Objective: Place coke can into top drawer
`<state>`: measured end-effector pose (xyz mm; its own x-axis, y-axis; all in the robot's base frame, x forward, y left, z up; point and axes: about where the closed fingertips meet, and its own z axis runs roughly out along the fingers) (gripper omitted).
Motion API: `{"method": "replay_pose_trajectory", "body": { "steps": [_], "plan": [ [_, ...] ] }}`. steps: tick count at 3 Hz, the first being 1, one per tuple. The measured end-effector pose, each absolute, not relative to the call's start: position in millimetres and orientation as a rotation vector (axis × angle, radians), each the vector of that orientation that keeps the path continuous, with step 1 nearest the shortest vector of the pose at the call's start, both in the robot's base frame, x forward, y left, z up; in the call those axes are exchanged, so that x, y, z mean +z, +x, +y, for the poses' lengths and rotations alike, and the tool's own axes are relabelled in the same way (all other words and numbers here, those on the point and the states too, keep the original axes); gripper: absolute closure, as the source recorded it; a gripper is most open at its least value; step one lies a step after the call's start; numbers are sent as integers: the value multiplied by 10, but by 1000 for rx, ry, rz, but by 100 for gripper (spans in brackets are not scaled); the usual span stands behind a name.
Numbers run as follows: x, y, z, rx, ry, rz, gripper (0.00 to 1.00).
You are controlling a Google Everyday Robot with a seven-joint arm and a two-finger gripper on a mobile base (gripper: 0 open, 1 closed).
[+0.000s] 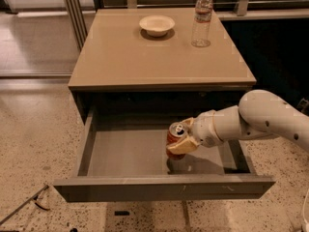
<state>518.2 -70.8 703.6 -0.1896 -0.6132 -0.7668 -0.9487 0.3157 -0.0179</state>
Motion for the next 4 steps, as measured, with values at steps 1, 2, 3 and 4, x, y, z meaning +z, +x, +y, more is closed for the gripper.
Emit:
{"method": "replay_pose_trajectory", "body": {
  "steps": [1,2,3,4],
  "plan": [
    [6870,5310,-728,659,-1439,1841,100],
    [6688,5411,-721,712,-1456,1805,100],
    [6515,5472,-742,747,-1455,1803,100],
    [6469,5482,-763,758,-1451,1812,100]
  ]
}}
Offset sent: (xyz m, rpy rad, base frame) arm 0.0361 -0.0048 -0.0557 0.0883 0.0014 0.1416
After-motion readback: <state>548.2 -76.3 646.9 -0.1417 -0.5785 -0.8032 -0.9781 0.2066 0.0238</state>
